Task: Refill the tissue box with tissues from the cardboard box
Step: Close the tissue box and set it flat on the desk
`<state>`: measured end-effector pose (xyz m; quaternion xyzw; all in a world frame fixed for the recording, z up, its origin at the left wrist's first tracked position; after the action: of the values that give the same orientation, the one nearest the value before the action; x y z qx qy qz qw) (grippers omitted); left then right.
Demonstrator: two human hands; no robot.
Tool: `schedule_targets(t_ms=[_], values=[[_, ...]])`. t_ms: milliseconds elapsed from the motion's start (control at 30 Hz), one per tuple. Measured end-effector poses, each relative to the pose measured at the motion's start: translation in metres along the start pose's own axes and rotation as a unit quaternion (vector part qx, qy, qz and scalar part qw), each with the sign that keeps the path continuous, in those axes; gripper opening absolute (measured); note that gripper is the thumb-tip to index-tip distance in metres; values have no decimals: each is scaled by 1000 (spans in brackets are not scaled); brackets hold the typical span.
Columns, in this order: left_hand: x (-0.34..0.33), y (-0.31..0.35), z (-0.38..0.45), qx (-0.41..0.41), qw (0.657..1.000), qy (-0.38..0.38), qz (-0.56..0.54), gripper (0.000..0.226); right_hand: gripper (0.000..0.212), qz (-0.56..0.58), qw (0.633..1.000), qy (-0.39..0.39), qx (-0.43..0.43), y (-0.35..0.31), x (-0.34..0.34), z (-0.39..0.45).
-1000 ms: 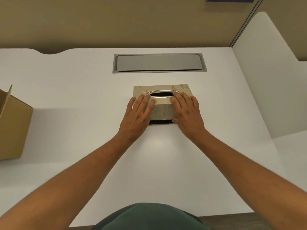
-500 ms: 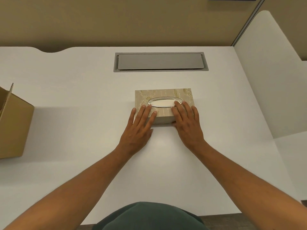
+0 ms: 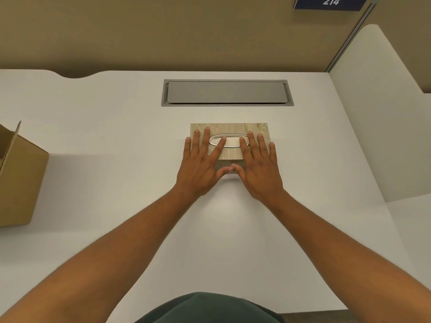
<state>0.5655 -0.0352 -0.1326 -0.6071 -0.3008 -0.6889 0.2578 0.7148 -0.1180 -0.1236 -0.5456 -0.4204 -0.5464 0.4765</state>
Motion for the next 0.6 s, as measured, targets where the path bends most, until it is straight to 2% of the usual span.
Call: schedule_targets(t_ms=[333,600], values=[[2,-21,48,15,999,-31,-2,95,86,-14,1000,-27,8,9,-6,56],[0,-24,53,1,999,-41,6,97,95,-18,999,-50,7,8,-6,59]])
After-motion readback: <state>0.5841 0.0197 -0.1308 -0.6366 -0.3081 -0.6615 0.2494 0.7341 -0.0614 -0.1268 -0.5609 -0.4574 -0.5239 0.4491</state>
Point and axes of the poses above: each hand's wrist, its own z-axis towards the middle knuckle, its own x-axis out of the back of the hand, y = z × x, the point moved 7 cm from there along z, towards the middle knuckle, and after that the axes turned 3 degrees about -y, right-handed, at the moved point
